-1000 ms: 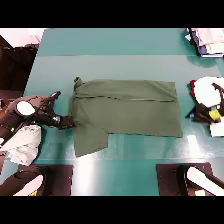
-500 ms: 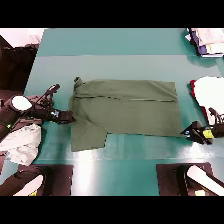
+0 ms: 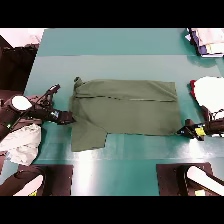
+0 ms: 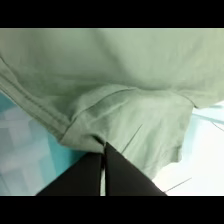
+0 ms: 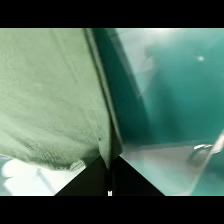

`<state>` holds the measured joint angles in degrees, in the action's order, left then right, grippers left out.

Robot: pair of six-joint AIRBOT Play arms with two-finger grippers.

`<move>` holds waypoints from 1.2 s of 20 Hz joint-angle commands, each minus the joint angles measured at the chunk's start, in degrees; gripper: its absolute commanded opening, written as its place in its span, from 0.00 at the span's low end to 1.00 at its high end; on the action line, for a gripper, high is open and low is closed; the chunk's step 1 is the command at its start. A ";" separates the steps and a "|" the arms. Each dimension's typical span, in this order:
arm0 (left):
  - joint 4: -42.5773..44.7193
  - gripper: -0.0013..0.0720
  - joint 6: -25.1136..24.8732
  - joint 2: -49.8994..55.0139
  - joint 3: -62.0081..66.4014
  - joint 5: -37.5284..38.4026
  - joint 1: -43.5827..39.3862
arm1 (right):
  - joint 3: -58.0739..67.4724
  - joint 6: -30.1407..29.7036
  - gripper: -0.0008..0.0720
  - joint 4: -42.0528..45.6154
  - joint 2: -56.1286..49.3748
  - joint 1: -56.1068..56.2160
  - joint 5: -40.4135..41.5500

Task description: Fold the shirts.

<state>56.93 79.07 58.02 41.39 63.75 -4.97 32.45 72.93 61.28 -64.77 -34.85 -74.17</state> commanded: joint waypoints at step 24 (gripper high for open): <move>-0.57 0.06 0.85 1.84 12.74 -10.58 -0.04 | 32.76 8.37 0.04 11.32 -4.66 15.87 -4.79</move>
<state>56.27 80.40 55.81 52.88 59.35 -5.04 60.86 79.75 72.73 -63.90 -21.54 -81.54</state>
